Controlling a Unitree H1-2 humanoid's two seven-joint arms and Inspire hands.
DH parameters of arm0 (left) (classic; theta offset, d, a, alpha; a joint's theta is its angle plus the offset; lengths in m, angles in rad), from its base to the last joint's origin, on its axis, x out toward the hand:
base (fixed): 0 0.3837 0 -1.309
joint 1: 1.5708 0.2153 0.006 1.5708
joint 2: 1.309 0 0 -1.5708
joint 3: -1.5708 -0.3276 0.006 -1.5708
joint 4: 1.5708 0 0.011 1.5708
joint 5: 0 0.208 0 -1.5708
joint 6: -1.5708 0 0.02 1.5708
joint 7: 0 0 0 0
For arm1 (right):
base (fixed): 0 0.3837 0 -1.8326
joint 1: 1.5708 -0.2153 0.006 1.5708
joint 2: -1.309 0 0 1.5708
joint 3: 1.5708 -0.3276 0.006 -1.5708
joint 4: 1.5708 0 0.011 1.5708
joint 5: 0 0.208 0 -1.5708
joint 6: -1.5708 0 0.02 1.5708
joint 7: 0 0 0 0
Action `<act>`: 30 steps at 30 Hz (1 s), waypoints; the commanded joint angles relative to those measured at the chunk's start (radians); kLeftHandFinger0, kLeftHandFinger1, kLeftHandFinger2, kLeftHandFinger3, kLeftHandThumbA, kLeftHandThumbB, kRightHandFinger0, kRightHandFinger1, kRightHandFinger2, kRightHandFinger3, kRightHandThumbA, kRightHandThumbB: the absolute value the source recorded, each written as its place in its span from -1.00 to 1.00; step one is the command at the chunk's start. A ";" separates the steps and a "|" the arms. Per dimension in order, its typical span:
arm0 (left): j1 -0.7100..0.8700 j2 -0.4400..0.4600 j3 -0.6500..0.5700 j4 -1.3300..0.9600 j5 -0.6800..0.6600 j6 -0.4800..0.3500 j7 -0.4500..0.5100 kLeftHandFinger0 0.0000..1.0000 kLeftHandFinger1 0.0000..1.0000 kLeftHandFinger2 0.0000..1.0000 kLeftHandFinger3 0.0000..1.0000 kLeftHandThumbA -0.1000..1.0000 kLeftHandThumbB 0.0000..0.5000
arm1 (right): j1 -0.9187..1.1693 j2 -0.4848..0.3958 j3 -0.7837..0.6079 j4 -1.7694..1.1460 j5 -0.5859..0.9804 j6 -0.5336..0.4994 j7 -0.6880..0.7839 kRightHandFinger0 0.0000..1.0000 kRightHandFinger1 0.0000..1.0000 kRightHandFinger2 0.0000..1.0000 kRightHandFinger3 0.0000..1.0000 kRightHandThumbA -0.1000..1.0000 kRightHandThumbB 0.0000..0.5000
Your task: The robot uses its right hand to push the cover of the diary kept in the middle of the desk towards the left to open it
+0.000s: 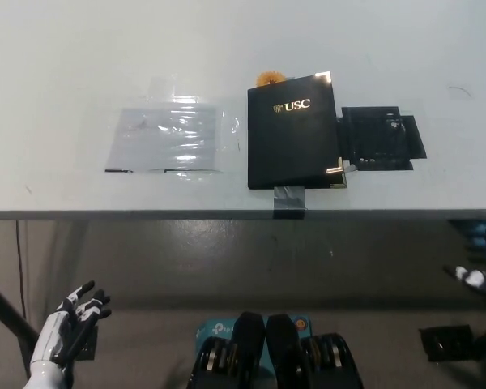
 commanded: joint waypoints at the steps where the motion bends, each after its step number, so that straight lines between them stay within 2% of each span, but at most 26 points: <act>1: -0.010 0.012 0.001 -0.021 0.001 0.006 0.007 1.00 0.44 0.41 0.72 0.31 -0.23 | -0.080 -0.061 0.071 -0.124 -0.031 0.077 0.087 0.23 0.30 0.39 0.62 1.00 -0.17; 2: -0.009 0.013 0.002 -0.021 -0.002 0.007 0.005 1.00 0.43 0.40 0.72 0.30 -0.21 | -0.098 -0.065 0.084 -0.145 -0.031 0.091 0.094 0.20 0.27 0.36 0.57 1.00 -0.29; 6: -0.005 0.017 -0.002 -0.023 0.001 0.009 0.001 0.97 0.42 0.40 0.69 0.31 -0.18 | -0.137 -0.080 0.116 -0.195 -0.020 0.122 0.110 0.19 0.27 0.35 0.57 1.00 -0.40; 9: -0.007 0.015 0.002 -0.021 -0.006 0.007 0.002 0.95 0.41 0.38 0.63 0.29 -0.22 | -0.210 -0.093 0.133 -0.256 -0.012 0.152 0.131 0.23 0.32 0.41 0.60 1.00 -0.46; 11: -0.006 0.017 -0.001 -0.023 -0.004 0.006 0.000 0.94 0.41 0.38 0.63 0.29 -0.30 | -0.245 -0.084 0.117 -0.257 0.016 0.161 0.133 0.26 0.33 0.41 0.60 1.00 -0.42; 13: -0.006 0.019 -0.004 -0.022 -0.001 0.006 -0.001 0.95 0.42 0.39 0.63 0.30 -0.30 | -0.266 -0.072 0.105 -0.256 0.023 0.186 0.124 0.28 0.34 0.41 0.61 1.00 -0.43; 14: -0.005 0.018 -0.003 -0.019 -0.003 0.006 -0.001 0.94 0.42 0.39 0.65 0.31 -0.23 | -0.278 -0.062 0.096 -0.245 0.022 0.192 0.113 0.37 0.44 0.50 0.69 1.00 -0.44; 15: -0.003 0.016 -0.003 -0.015 -0.004 0.007 0.000 0.94 0.42 0.40 0.66 0.32 -0.23 | -0.295 -0.047 0.083 -0.227 0.020 0.200 0.096 0.38 0.45 0.51 0.70 1.00 -0.45; 16: -0.004 0.013 -0.001 -0.016 -0.004 0.011 0.004 0.93 0.42 0.39 0.64 0.31 -0.24 | -0.324 -0.001 0.035 -0.174 0.079 0.202 0.052 0.53 0.55 0.62 0.80 1.00 -0.38; 19: -0.005 0.016 -0.004 -0.009 -0.001 0.005 0.002 0.96 0.43 0.40 0.63 0.36 -0.16 | -0.357 0.082 -0.048 -0.098 0.156 0.202 -0.024 0.62 0.68 0.80 0.99 1.00 -0.58; 21: 0.002 0.014 -0.008 -0.009 0.000 0.006 0.001 0.97 0.43 0.40 0.63 0.37 -0.18 | -0.368 0.141 -0.103 -0.046 0.171 0.202 -0.065 0.73 0.84 0.99 1.00 1.00 -0.60; 23: 0.002 0.013 -0.008 -0.010 0.001 0.006 0.003 0.97 0.42 0.40 0.63 0.36 -0.22 | -0.378 0.173 -0.136 -0.023 0.174 0.202 -0.082 0.76 0.85 0.98 1.00 1.00 -0.56; 24: 0.002 0.012 -0.009 -0.011 0.002 0.007 0.004 0.95 0.41 0.40 0.62 0.35 -0.21 | -0.392 0.218 -0.179 0.019 0.190 0.202 -0.118 0.79 0.86 0.98 1.00 1.00 -0.60; 26: -0.004 0.011 -0.010 -0.010 0.002 0.011 0.006 0.96 0.43 0.41 0.64 0.36 -0.19 | -0.414 0.256 -0.222 0.063 0.199 0.202 -0.129 0.82 0.89 1.00 1.00 1.00 -0.63; 30: -0.004 0.011 -0.009 -0.007 -0.001 0.011 0.004 0.99 0.43 0.43 0.66 0.34 -0.21 | -0.459 0.368 -0.331 0.181 0.234 0.179 -0.212 0.74 0.82 0.96 1.00 1.00 -0.49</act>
